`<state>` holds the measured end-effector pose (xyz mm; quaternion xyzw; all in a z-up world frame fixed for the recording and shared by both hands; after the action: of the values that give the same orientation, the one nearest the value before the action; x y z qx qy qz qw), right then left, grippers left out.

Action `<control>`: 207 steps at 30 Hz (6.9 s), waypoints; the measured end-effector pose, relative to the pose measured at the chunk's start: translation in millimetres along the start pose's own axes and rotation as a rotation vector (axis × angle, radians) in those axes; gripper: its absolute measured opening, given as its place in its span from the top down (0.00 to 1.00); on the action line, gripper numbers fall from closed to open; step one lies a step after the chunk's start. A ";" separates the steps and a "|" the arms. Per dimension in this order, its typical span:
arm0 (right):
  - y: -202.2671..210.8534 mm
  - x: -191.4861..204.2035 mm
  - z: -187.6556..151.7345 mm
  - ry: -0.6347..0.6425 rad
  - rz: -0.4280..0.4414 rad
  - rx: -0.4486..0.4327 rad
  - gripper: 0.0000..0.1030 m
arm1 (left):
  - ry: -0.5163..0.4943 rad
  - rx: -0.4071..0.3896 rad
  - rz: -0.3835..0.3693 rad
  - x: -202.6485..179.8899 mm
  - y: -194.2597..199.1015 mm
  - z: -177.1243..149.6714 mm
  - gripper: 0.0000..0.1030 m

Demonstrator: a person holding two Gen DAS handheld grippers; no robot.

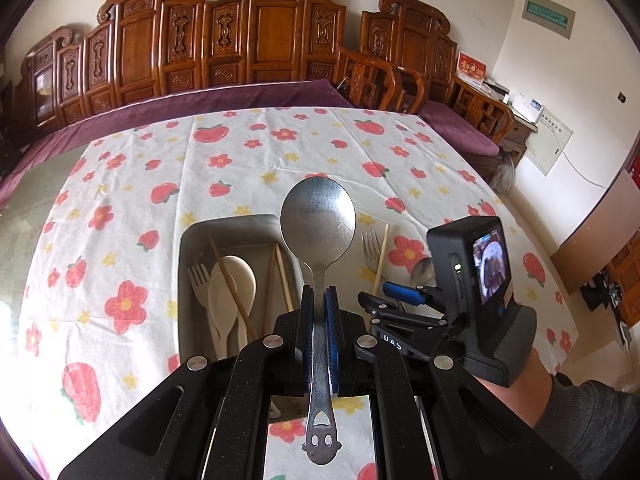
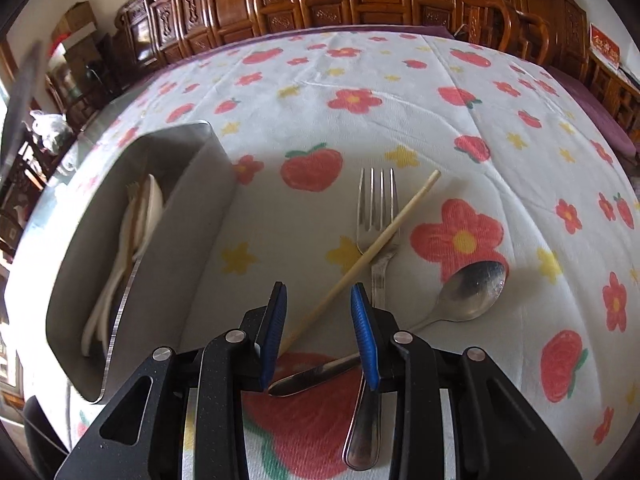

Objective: Organize utensils
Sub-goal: 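Lift the metal spoon with the left tool while the right tool grasps another wooden chopstick, then lower the metal spoon into the metal box with the left tool, then carry the wooden chopstick into the metal box and open the right tool, then grasp the metal fork handle with the right tool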

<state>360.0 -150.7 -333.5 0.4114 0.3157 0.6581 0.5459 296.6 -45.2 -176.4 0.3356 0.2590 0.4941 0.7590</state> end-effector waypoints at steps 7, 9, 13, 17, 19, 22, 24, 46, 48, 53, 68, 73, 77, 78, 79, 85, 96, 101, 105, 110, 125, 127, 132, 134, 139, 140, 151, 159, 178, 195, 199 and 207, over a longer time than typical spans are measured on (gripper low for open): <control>2.3 -7.6 -5.2 0.028 -0.065 0.027 0.83 | 0.001 -0.013 0.010 3.7 12.1 0.0 0.95; 5.6 -12.4 -7.9 0.026 -0.078 0.035 0.88 | -0.001 -0.018 0.011 3.5 15.8 -0.2 0.95; 14.2 -22.3 -9.7 0.009 -0.085 0.029 0.94 | 0.002 -0.023 0.017 3.1 19.4 -1.2 0.95; 29.3 -27.0 -10.2 0.007 -0.081 -0.004 0.94 | 0.005 -0.020 0.025 5.8 19.9 -5.0 0.95; 37.8 -29.0 -10.2 0.012 -0.079 -0.021 0.94 | 0.008 -0.017 0.030 8.1 19.4 -6.6 0.95; 52.1 -28.6 -9.5 0.021 -0.058 -0.048 0.94 | 0.013 -0.014 0.038 13.3 18.1 -8.4 0.95; 61.3 -27.2 -8.9 0.032 -0.047 -0.066 0.94 | 0.017 -0.013 0.044 17.2 17.1 -9.3 0.95; 111.9 27.1 -10.2 0.116 0.115 -0.130 0.94 | 0.087 0.136 0.110 79.8 -56.3 -44.2 0.95; 111.4 28.9 -10.3 0.117 0.125 -0.128 0.94 | 0.087 0.144 0.110 81.0 -61.8 -45.1 0.95; 109.9 29.7 -11.1 0.121 0.137 -0.124 0.94 | 0.084 0.156 0.107 80.5 -73.6 -43.3 0.95; 110.3 26.1 -16.7 0.114 0.145 -0.116 0.94 | 0.070 0.180 0.108 76.1 -94.7 -38.0 0.95; 114.3 28.2 -18.4 0.120 0.145 -0.119 0.94 | 0.070 0.192 0.104 73.5 -94.5 -39.3 0.95; 116.4 30.4 -18.4 0.123 0.145 -0.123 0.94 | 0.070 0.173 0.107 72.5 -83.9 -37.6 0.95; 117.2 31.9 -18.7 0.124 0.147 -0.123 0.94 | 0.070 0.166 0.108 72.3 -79.3 -37.0 0.95; 117.8 33.5 -18.6 0.126 0.148 -0.125 0.94 | 0.069 0.161 0.111 72.5 -75.3 -36.8 0.95; 125.6 49.5 -18.8 0.145 0.162 -0.139 0.94 | 0.072 0.118 0.120 74.3 -43.6 -37.0 0.95; 130.2 79.1 -23.0 0.163 0.188 -0.141 0.94 | 0.088 0.046 0.136 83.6 11.1 -39.1 0.95; 125.8 88.6 -23.8 0.156 0.201 -0.127 0.94 | 0.098 0.019 0.144 89.3 29.8 -38.6 0.90; 121.3 95.2 -24.2 0.156 0.206 -0.116 0.94 | 0.102 0.000 0.157 94.1 42.8 -40.8 0.68; 116.9 103.7 -23.4 0.156 0.213 -0.110 0.94 | 0.121 -0.025 0.174 104.4 57.5 -46.9 0.40; 78.1 126.8 -18.0 0.146 0.232 -0.026 0.94 | 0.156 -0.023 0.229 132.4 74.8 -64.5 0.26; 72.9 128.6 -15.5 0.149 0.226 -0.018 0.94 | 0.158 -0.024 0.230 134.2 76.3 -64.9 0.26; 62.2 130.9 -7.6 0.147 0.213 -0.005 0.94 | 0.164 -0.028 0.233 137.1 79.1 -64.4 0.26; 57.7 132.0 -4.7 0.145 0.209 0.000 0.94 | 0.166 -0.030 0.234 137.9 80.2 -64.8 0.26; 42.6 135.3 -0.6 0.145 0.192 0.019 0.94 | 0.167 -0.029 0.236 138.4 80.8 -65.8 0.26; 39.4 136.4 -0.5 0.146 0.190 0.024 0.94 | 0.168 -0.029 0.237 138.5 81.0 -66.3 0.26; 25.3 150.9 -7.3 0.117 0.233 0.073 0.94 | 0.170 -0.018 0.245 141.2 79.2 -70.6 0.26; 28.5 157.8 -7.6 0.150 0.240 0.056 0.93 | 0.165 -0.011 0.246 137.6 76.8 -68.6 0.26; 102.2 25.5 -8.3 0.184 0.107 -0.111 0.93 | 0.122 -0.022 0.206 90.1 58.2 -52.9 0.25; 27.2 -27.7 0.0 0.189 0.027 -0.003 0.80 | 0.076 0.007 0.164 48.6 31.2 -48.7 0.25; 12.8 -28.1 2.1 0.198 0.013 0.021 0.85 | 0.073 0.013 0.161 46.4 27.1 -48.7 0.25; 4.6 -25.9 -1.4 0.217 0.005 0.035 0.88 | 0.068 0.029 0.164 47.4 19.9 -50.9 0.26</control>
<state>358.4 -177.0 -335.2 0.3479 0.3833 0.6945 0.4997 266.1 17.2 -196.7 0.3496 0.2636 0.5619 0.7018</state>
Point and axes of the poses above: each gripper's, at about its wrist camera, not at the fingertips, and y roughly against the way its jaws point, x to its left, z to its top, the point moved 10 cm from there along -y, roughly the way its jaws point, and after that the axes turned 7 degrees about -y, right-handed, at the moved point
